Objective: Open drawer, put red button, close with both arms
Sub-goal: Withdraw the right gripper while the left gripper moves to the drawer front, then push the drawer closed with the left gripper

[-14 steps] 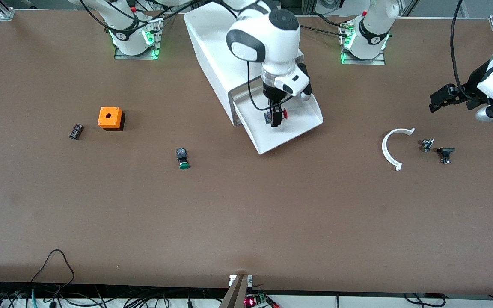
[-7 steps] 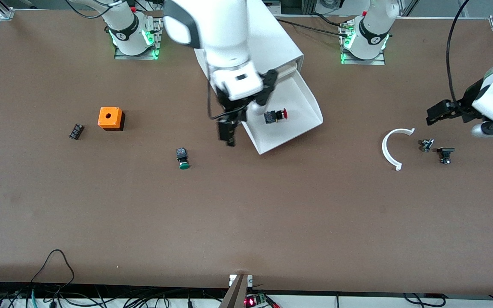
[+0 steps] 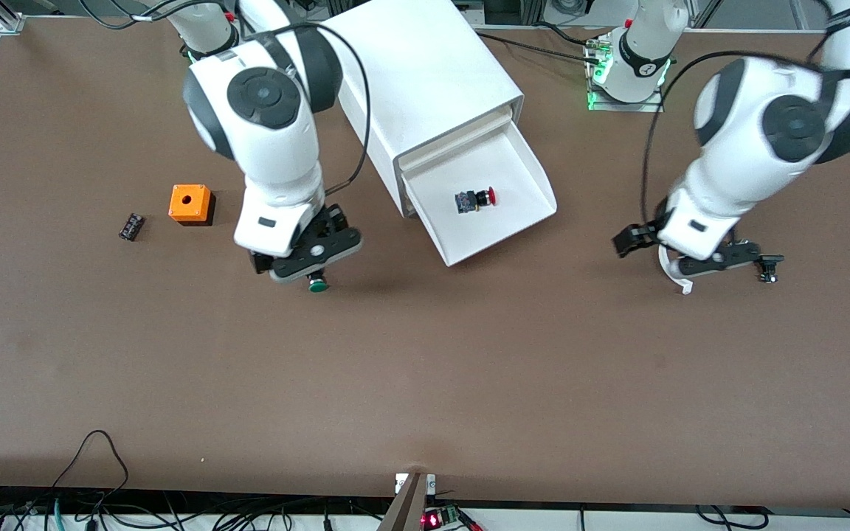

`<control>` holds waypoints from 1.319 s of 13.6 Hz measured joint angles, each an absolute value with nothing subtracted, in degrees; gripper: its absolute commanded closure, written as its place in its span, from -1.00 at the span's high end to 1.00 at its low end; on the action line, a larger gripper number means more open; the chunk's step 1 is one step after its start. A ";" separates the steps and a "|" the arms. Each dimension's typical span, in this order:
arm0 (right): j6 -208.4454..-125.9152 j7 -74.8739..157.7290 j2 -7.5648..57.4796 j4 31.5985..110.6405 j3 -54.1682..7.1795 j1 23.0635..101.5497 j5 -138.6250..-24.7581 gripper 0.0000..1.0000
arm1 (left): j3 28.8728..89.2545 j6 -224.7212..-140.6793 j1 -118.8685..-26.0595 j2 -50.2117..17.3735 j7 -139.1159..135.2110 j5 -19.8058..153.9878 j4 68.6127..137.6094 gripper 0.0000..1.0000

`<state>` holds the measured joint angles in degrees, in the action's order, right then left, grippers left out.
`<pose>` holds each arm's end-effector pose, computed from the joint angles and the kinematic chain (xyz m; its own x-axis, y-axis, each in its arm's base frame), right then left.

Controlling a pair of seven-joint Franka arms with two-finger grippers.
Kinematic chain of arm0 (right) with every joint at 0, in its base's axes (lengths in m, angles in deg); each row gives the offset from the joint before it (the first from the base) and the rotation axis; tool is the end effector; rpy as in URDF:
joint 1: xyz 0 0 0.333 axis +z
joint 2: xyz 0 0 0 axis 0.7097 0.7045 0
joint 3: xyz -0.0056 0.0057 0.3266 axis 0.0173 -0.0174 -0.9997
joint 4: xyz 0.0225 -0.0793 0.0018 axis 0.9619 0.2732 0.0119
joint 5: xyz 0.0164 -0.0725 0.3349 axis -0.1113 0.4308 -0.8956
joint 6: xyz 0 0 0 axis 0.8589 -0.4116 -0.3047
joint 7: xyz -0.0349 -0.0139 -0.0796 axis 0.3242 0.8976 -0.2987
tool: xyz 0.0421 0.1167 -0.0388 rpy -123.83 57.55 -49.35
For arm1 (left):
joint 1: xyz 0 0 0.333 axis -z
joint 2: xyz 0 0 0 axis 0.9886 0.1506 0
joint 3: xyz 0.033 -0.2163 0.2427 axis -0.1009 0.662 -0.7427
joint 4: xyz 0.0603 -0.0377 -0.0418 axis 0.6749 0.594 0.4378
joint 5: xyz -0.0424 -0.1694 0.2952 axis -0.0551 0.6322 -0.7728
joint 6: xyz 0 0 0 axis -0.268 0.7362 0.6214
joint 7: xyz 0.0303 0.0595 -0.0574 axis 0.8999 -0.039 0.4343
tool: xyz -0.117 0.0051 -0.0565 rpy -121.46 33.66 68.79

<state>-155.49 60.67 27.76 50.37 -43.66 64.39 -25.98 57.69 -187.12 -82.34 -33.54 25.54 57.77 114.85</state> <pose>0.5734 0.3060 0.4647 0.9201 0.3889 0.0476 0.3729 -0.9064 0.1984 0.5315 -0.1446 0.4261 0.9503 0.3114 0.0065 0.3107 -0.9492 0.0502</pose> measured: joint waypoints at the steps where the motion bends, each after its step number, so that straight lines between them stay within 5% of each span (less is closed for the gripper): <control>1: -154.01 65.07 27.65 51.61 -43.63 62.92 -26.10 1.00 | 58.10 -190.90 -81.55 -32.81 29.02 57.77 117.13 1.00; 5: -150.72 77.17 27.35 54.98 -43.46 57.10 -26.38 1.00 | 58.45 -204.81 -78.79 -29.57 37.49 57.76 124.56 1.00; 13: -145.95 73.04 18.80 54.98 -42.69 43.30 -30.44 1.00 | 63.01 -206.46 -76.17 -26.80 42.41 57.76 127.07 1.00; 18: -143.85 50.88 13.51 55.04 -30.37 42.25 -42.75 1.00 | 69.94 -205.22 -75.85 -26.57 43.96 57.76 129.41 1.00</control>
<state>-143.85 50.88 13.51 55.04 -30.37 42.25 -42.75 69.94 -205.22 -75.85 -26.57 43.96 57.76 129.41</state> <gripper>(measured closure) 0.000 0.000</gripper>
